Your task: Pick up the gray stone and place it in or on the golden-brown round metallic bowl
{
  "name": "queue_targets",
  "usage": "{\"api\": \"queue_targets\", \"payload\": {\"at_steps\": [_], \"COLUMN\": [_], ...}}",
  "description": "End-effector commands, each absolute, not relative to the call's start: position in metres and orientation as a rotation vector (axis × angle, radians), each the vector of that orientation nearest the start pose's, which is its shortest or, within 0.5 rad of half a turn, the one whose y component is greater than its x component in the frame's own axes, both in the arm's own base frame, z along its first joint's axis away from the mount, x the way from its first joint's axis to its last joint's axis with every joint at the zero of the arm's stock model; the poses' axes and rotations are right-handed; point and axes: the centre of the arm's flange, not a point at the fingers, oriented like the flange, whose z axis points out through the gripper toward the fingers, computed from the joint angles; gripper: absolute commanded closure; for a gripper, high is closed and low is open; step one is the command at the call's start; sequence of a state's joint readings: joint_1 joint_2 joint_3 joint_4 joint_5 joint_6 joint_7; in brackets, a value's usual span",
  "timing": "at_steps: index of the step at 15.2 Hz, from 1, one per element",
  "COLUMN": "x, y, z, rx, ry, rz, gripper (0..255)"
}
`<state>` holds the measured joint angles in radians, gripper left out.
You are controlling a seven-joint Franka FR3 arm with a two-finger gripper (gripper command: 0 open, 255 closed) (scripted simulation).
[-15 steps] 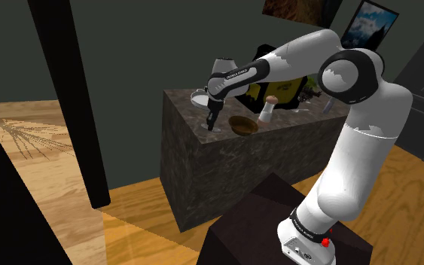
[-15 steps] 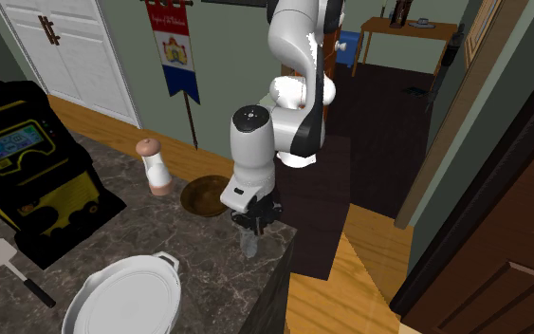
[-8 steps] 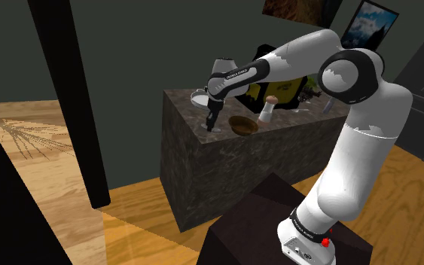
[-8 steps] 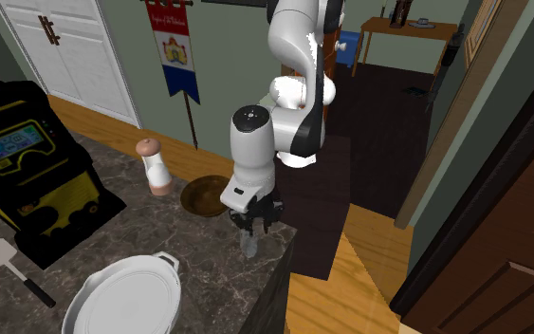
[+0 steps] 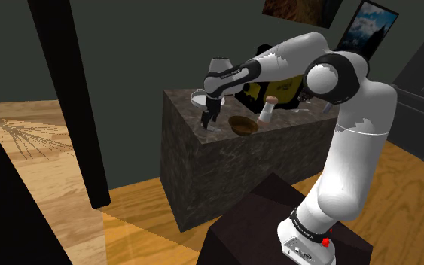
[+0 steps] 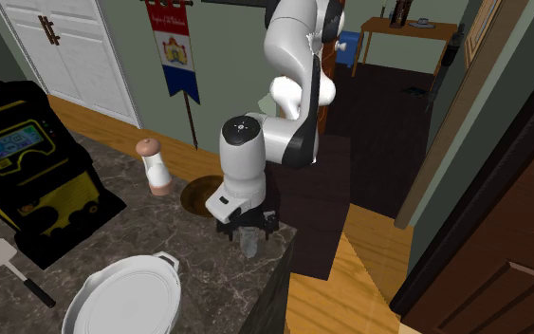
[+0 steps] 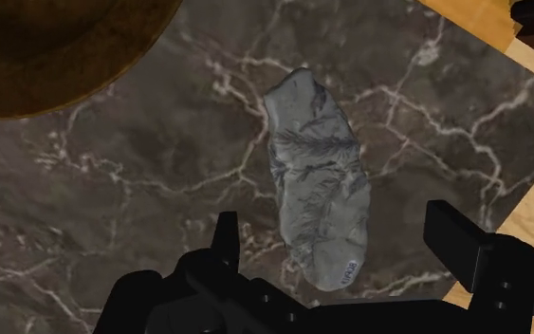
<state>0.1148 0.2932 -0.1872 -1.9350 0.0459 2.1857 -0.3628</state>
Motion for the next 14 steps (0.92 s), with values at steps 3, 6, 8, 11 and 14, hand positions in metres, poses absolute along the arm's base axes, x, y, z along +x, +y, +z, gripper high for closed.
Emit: {"api": "queue_targets", "payload": {"at_steps": [3, 6, 8, 11, 14], "x": [0.6063, 0.6063, 0.6063, 0.6063, 0.6068], "y": [-0.0381, -0.038, -0.038, -0.0381, -0.0381], "z": [0.3168, 0.3168, 0.3168, 0.3168, 0.3153], "rx": [-3.122, -3.122, -3.122, -3.122, -3.122], "ry": [-0.421, -0.421, -0.421, -0.421, -0.421], "rz": [0.062, 0.062, 0.062, 0.062, 0.062], "gripper": [0, 0, 0, 255, 255]}}
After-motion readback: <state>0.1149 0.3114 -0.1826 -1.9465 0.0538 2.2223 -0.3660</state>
